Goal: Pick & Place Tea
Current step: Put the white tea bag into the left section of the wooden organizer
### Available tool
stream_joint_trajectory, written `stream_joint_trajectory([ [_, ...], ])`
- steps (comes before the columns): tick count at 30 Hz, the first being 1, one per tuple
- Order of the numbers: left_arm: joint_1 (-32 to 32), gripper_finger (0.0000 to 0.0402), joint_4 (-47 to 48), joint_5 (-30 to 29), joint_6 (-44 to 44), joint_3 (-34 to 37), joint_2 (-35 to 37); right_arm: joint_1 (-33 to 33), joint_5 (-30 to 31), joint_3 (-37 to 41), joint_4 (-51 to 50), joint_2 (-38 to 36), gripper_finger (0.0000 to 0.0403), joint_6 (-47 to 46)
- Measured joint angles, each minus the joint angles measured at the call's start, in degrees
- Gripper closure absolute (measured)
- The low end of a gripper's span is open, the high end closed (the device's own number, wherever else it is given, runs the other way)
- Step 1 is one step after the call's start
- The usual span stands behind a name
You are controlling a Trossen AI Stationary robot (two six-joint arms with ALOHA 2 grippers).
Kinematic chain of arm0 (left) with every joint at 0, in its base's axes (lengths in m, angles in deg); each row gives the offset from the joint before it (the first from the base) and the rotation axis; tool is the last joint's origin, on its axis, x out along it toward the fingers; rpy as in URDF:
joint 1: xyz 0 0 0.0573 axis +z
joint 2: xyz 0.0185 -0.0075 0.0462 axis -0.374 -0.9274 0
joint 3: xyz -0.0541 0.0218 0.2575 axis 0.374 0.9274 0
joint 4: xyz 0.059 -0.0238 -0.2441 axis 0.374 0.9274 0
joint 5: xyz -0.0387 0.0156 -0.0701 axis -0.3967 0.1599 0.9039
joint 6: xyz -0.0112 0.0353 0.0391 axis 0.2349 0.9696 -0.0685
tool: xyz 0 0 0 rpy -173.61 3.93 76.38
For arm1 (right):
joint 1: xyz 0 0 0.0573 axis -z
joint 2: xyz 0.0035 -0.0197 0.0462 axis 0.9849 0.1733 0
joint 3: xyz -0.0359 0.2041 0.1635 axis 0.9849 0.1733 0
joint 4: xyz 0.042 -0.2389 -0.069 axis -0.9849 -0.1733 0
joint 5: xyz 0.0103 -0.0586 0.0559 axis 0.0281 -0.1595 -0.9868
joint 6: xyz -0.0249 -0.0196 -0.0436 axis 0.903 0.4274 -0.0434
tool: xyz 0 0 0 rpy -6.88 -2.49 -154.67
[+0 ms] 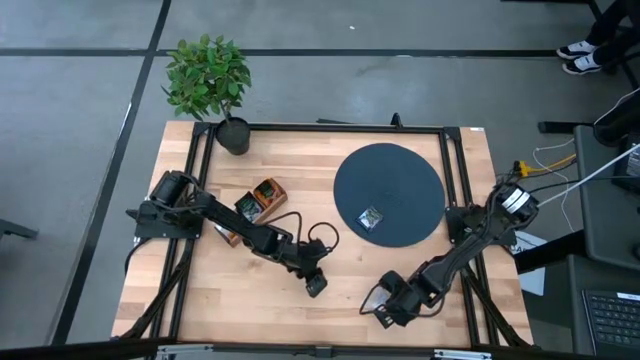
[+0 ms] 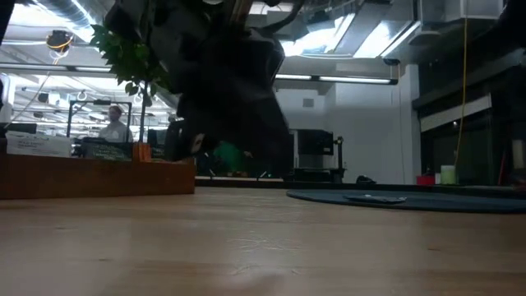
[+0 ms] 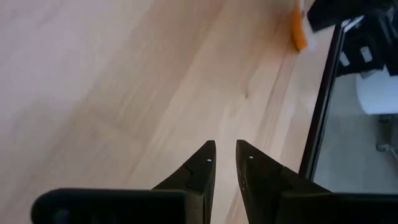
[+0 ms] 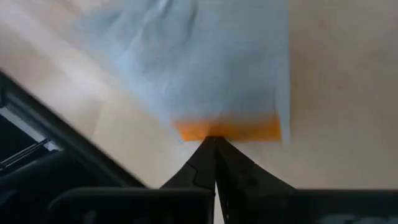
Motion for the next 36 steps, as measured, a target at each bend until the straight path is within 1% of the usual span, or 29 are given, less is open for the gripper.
stream_joint_trajectory([
  [4,-0.30,0.0343,0.86,1.74,-0.09,0.02,0.01,1.71,0.06,-0.22,0.42,1.24,0.0394,2.07],
  [8,-0.69,0.0343,1.70,3.10,-0.09,0.02,0.01,4.89,3.32,-0.22,0.18,1.30,0.0394,7.65],
  [13,-1.14,0.0343,2.87,2.12,0.13,0.02,0.01,10.29,3.83,-0.20,0.09,1.33,0.0394,16.38],
  [16,-0.55,0.0343,2.87,0.14,1.40,0.02,0.01,12.91,3.79,-0.17,0.03,1.34,0.0394,20.69],
  [19,0.75,0.0343,2.62,-1.50,1.44,0.02,0.01,14.79,3.84,-0.15,0.03,1.37,0.0394,22.74],
  [23,3.15,0.0341,1.21,-0.30,1.55,0.02,0.00,15.90,4.07,-0.11,0.17,1.37,0.0394,24.28],
  [26,4.57,0.0326,-3.77,-0.19,2.98,0.02,-0.30,16.07,4.26,-0.11,0.25,1.41,0.0394,24.40],
  [29,5.69,0.0301,-9.78,-0.03,2.72,-0.08,-1.10,16.07,4.30,-0.09,0.29,1.41,0.0394,24.55],
  [33,6.79,0.0263,-11.02,3.94,0.73,0.00,-3.40,16.07,4.34,-0.06,0.40,1.43,0.0394,24.57],
  [36,6.77,0.0242,-11.96,4.73,-0.08,0.08,-5.87,16.07,4.72,-0.02,0.59,1.46,0.0394,24.57],
])
